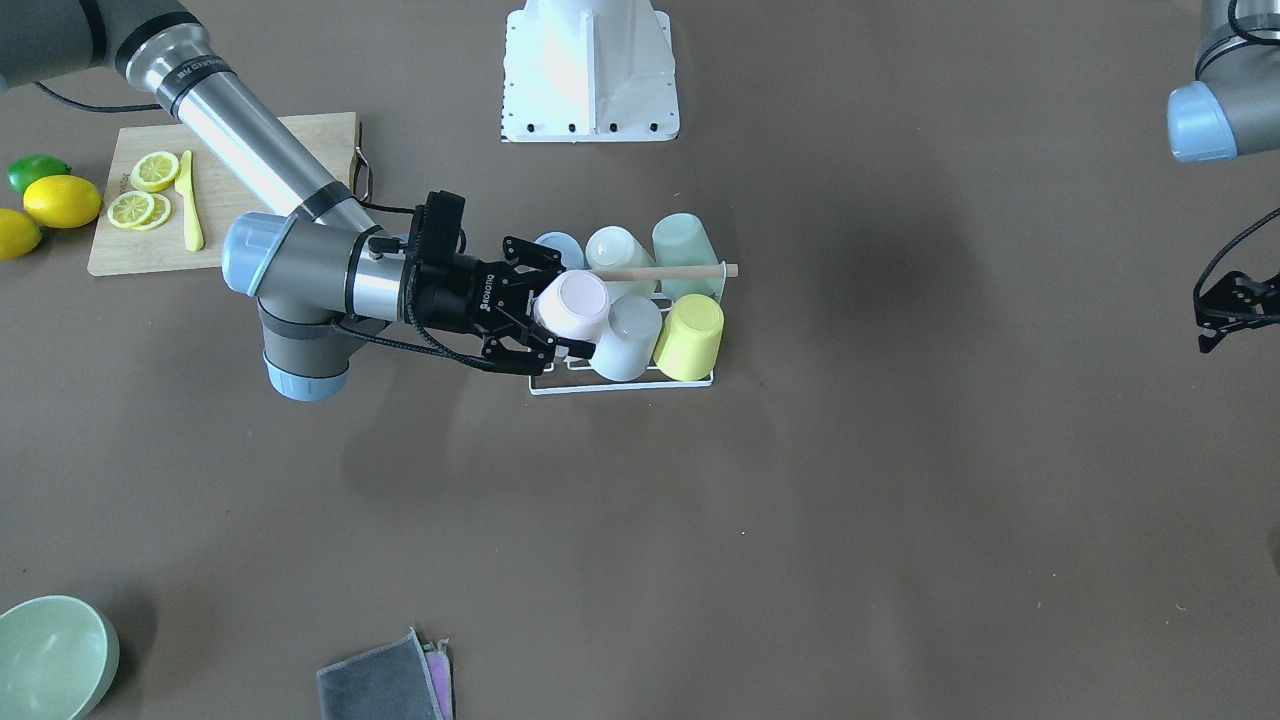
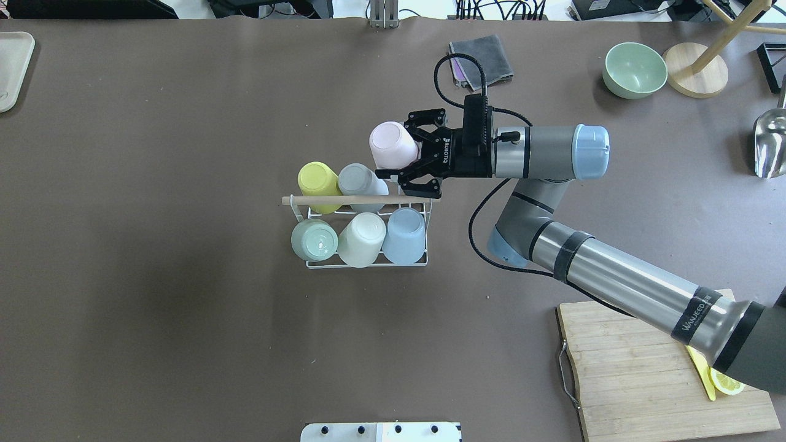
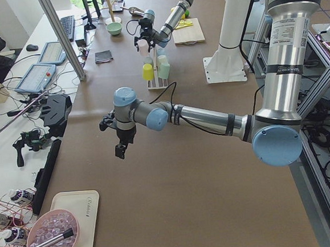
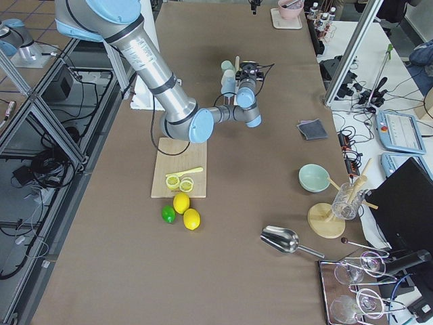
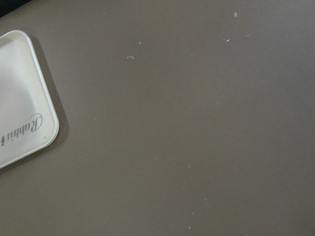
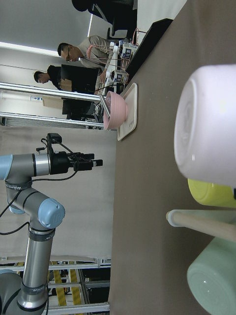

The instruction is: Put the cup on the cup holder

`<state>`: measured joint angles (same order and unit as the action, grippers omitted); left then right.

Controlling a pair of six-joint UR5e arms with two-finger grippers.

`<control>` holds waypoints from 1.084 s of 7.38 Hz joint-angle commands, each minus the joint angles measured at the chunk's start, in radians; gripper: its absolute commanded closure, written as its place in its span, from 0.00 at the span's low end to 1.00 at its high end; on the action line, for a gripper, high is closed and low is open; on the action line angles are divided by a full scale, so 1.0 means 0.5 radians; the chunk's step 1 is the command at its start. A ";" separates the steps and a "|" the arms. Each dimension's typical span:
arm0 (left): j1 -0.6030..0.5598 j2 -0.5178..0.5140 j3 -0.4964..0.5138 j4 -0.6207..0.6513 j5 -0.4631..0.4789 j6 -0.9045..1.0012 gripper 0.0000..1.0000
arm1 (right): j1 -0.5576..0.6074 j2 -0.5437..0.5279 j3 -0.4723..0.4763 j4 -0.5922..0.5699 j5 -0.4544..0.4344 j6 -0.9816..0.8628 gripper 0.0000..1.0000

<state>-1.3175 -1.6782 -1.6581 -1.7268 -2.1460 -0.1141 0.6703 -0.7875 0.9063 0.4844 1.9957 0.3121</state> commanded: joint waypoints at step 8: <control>-0.522 0.306 0.135 0.106 -0.418 0.035 0.02 | 0.134 -0.017 0.043 -0.097 0.103 0.048 0.00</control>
<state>-1.5776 -1.5473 -1.5936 -1.6763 -2.3613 -0.0969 0.6958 -0.7954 0.9168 0.4727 2.0098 0.3304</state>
